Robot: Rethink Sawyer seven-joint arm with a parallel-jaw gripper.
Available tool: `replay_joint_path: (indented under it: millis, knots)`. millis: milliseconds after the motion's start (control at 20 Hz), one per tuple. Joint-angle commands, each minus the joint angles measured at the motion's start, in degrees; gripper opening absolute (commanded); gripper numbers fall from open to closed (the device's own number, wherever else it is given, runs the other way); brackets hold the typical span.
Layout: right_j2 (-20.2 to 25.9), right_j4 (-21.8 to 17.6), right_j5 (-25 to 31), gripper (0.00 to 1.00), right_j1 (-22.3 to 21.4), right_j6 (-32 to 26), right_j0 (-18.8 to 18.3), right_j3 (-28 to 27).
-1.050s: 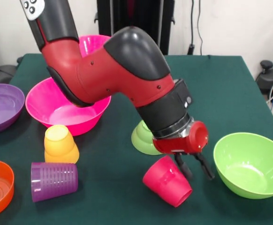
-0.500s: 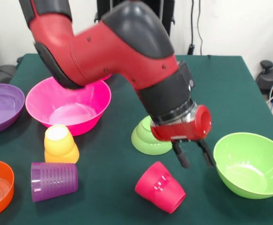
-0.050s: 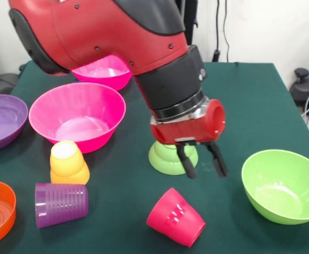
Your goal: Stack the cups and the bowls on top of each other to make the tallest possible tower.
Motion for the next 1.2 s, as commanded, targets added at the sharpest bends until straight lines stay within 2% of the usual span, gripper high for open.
replay_joint_path:
  millis: [50,250,600,750,1050,1200]
  knots:
    - [-0.2,-4.5,5.6,1.00,4.9,-19.4,-3.9,-0.8]
    - [1.2,-5.3,5.2,1.00,8.7,-23.3,-6.1,-2.3]
    - [2.6,-5.9,5.5,1.00,11.5,-26.6,-7.8,-3.4]
    - [4.5,-5.9,3.6,1.00,15.6,-29.1,-8.7,-4.8]
    - [6.5,-5.9,2.8,1.00,20.6,-33.3,-8.2,-8.9]
    - [7.1,-6.8,2.5,1.00,21.6,-35.8,-8.3,-10.1]
